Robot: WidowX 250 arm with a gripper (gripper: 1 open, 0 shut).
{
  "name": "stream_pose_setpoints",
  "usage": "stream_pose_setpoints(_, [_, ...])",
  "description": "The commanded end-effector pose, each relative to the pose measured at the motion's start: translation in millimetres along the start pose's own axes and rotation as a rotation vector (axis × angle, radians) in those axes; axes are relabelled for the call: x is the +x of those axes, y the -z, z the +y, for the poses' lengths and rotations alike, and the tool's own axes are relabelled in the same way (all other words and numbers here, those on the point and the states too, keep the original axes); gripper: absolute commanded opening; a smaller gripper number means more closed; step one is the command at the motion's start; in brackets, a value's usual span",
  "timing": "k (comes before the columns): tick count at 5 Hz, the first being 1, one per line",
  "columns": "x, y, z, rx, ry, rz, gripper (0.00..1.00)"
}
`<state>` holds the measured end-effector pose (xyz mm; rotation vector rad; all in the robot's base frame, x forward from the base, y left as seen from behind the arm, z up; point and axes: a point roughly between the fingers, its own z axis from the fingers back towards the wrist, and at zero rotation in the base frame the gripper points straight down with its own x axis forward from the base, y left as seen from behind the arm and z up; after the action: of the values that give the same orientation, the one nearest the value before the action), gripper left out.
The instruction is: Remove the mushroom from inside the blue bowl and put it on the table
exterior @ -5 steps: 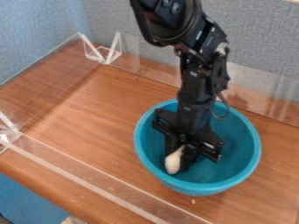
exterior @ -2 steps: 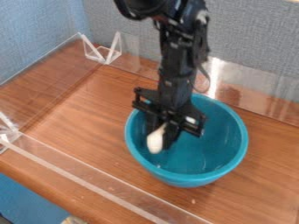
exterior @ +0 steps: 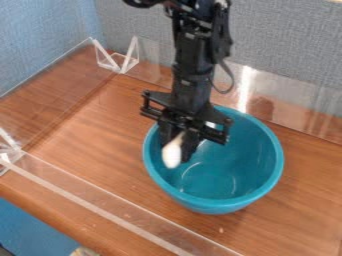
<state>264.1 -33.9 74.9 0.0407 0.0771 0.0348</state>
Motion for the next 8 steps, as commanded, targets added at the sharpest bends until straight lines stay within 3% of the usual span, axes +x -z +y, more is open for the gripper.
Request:
stream_pose_setpoints(1, [1.5, -23.6, -12, -0.007, -0.013, -0.071, 0.0])
stream_pose_setpoints(4, [-3.5, 1.8, -37, 0.008, 0.199, -0.074, 0.0])
stream_pose_setpoints(6, [-14.8, 3.2, -55, -0.007, 0.257, -0.085, 0.0])
stream_pose_setpoints(8, [-23.4, -7.5, -45, -0.024, 0.255, -0.1, 0.0])
